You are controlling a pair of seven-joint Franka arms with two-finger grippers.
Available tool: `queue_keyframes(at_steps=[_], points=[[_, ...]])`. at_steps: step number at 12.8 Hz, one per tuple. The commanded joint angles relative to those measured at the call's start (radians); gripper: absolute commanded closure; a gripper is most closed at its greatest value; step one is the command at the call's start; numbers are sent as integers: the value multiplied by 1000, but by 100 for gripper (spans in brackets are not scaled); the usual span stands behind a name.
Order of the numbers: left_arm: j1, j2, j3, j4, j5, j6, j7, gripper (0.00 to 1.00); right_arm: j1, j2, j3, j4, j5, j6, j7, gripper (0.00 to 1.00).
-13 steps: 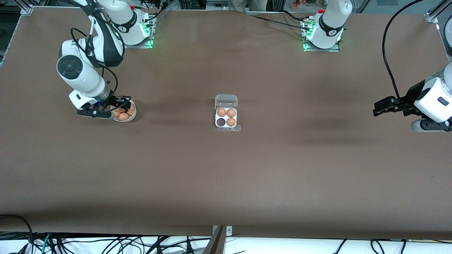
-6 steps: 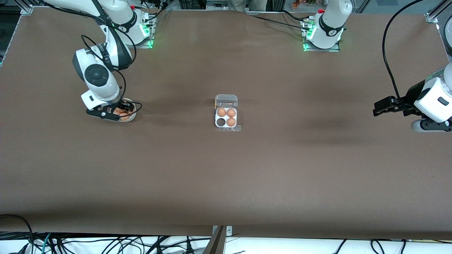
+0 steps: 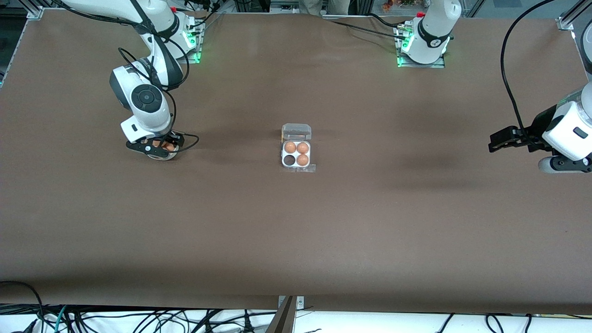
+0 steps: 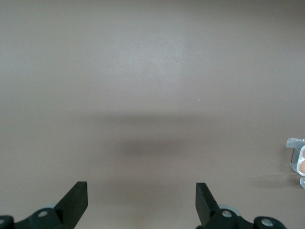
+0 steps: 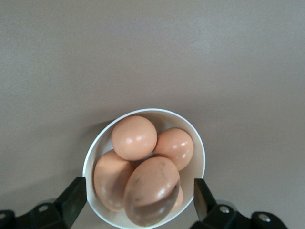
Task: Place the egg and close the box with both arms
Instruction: 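Close the right gripper around one brown egg in the bowl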
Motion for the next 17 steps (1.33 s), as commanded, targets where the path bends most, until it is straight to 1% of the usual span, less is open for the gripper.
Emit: queue_keyframes(at_steps=[1,3,5,6,7,8,10,11,12,14,17], points=[[3,4,0,15,-7,-13,0,0,-5,-13,-2,-8,-26,-22,-10,1],[3,4,0,17,-7,-13,0,0,-5,-19,-4,-8,-24,-37,-30,1],[1,6,0,15,-7,-13,-2,0,-5,-19,-5,-6,-26,-42,-38,7],[3,6,0,15,-7,-13,-2,0,-5,-19,-5,-6,-26,-43,-41,12],[3,6,0,15,-7,-13,0,0,-5,-19,-5,-5,-24,-45,-41,19],[3,6,0,15,-7,-13,-2,0,-5,-20,-5,-5,-24,-45,-41,30],[3,6,0,15,-7,-13,0,0,-5,-20,-5,-2,-24,-46,-44,57],[3,6,0,15,-7,-13,-2,0,-5,-20,-5,0,-24,-56,-44,69],[3,6,0,15,-7,-13,-2,0,-5,-20,-5,4,-24,-65,-55,74],[1,6,0,15,-7,-13,-3,0,-5,-22,-5,9,-24,-69,-61,78],[1,6,0,15,-7,-13,-4,0,-5,-25,-4,30,-23,-95,-69,96]])
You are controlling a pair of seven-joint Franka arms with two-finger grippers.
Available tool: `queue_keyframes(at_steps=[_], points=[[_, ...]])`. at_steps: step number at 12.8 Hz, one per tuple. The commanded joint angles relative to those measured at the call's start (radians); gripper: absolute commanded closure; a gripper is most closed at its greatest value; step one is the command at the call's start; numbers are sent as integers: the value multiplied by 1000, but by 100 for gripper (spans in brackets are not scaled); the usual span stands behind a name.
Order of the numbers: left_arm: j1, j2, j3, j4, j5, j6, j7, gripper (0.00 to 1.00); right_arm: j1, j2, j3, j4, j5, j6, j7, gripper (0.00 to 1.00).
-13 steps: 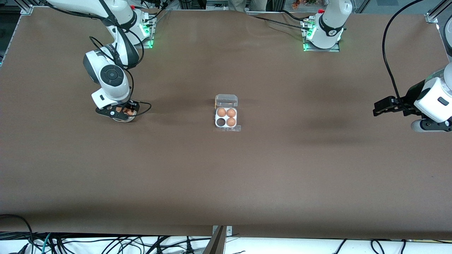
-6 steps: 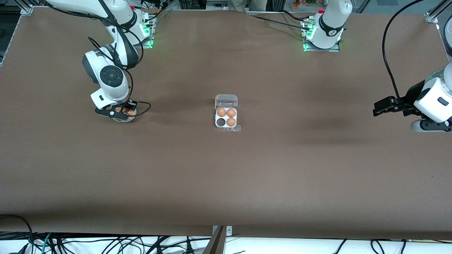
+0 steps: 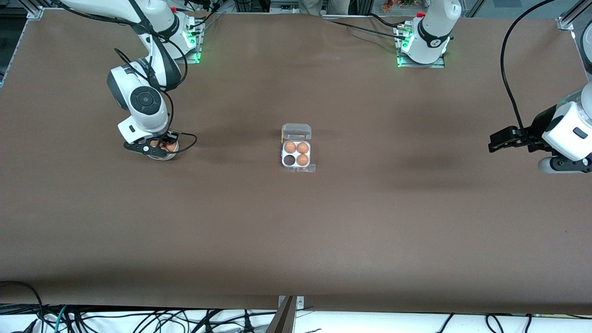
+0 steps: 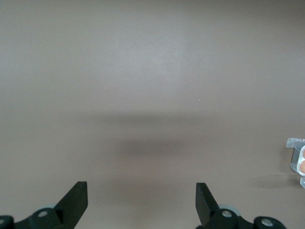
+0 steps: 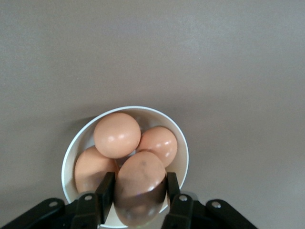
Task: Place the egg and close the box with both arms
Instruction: 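Close the right gripper around one brown egg in the bowl, then lift the egg with the right gripper and carry it toward the carton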
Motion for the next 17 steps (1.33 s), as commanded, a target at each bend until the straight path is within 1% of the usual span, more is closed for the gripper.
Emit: queue_keyframes(at_steps=[1,4,6,9,12,14,17], points=[[1,5,0,15,-7,-13,-4,0,-4,-22,3,25,-12,-50,-21,100],[1,5,0,15,-7,-13,-4,0,-4,-29,5,49,-7,-82,-27,100],[1,5,0,15,-7,-13,-4,0,-4,-29,8,115,17,-180,-60,100],[1,5,0,17,-7,-13,-5,0,-4,-53,9,237,155,-326,-170,100],[1,5,0,15,-7,-13,-5,0,-4,-65,11,385,258,-477,-227,100],[1,5,0,15,-7,-13,-7,0,-3,-65,14,484,329,-550,-247,100],[-1,5,-2,15,-7,-13,-7,0,-3,-65,28,610,431,-622,-245,100]])
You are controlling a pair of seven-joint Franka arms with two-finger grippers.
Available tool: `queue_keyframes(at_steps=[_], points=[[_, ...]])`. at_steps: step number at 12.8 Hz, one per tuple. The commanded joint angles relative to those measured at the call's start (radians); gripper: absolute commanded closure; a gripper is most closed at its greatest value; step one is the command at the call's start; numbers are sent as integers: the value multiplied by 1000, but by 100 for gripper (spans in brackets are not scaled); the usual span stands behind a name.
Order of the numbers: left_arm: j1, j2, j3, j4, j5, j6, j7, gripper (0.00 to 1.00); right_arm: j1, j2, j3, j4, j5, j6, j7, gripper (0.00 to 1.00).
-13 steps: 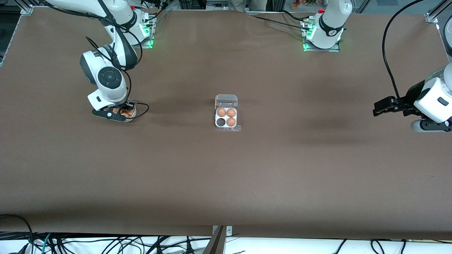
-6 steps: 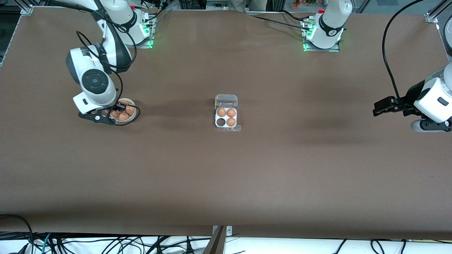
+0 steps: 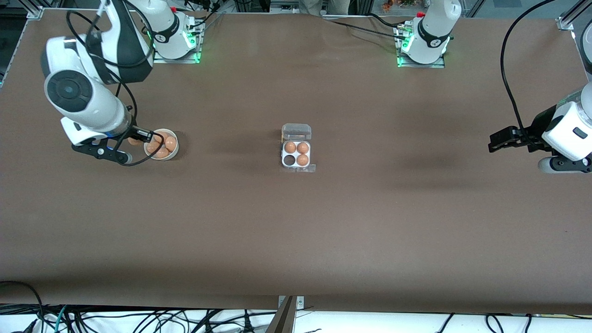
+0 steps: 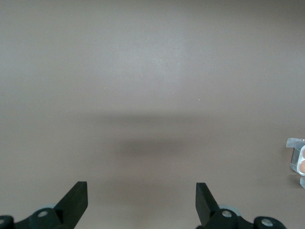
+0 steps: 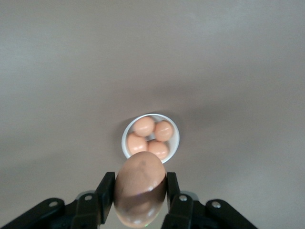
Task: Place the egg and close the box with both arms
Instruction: 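Lift the egg with the right gripper and carry it toward the carton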
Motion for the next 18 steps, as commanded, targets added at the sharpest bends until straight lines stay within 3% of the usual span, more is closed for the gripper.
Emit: queue_keyframes(at_steps=[1,6,10,18], points=[[0,5,-2,17,-7,-12,-7,0,-4,10,16,129,86,-83,-15,100],[0,5,-2,17,-7,-12,-7,0,50,47,21,307,177,-149,29,100],[0,5,-2,17,-7,-12,-7,0,183,191,21,443,174,-137,198,100],[0,5,-2,15,-7,-11,-5,0,321,427,21,465,197,156,394,100]])
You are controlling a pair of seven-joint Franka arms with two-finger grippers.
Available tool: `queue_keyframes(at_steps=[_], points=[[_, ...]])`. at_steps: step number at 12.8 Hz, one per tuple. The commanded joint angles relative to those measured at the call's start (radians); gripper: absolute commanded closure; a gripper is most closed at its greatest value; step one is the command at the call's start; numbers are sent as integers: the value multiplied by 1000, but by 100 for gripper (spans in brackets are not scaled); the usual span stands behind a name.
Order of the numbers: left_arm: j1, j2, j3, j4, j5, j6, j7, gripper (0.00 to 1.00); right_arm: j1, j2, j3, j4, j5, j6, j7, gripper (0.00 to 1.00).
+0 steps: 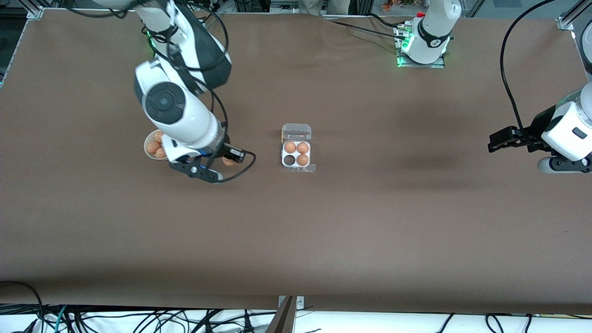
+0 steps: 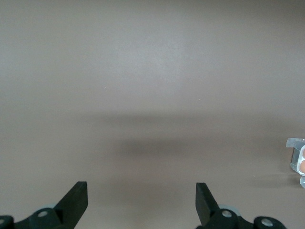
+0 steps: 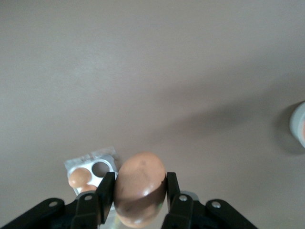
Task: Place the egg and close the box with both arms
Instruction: 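Lower the held egg into the empty carton slot with the right gripper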
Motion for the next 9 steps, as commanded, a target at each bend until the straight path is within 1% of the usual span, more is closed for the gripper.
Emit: queue_keyframes(at_steps=[1,3,6,7,9], points=[[2,5,-1,15,-7,-12,-5,0,32,76,-3,45,50,62,45,100],[2,5,0,15,-7,-11,-5,0,66,119,-3,47,75,110,71,100],[-1,5,-1,15,-7,-11,-5,0,103,173,-1,58,78,145,117,100],[-1,5,-1,15,-7,-11,-5,0,106,184,-1,59,95,148,121,100],[-1,5,-1,17,-7,-11,-7,0,118,210,-1,59,179,179,131,100]])
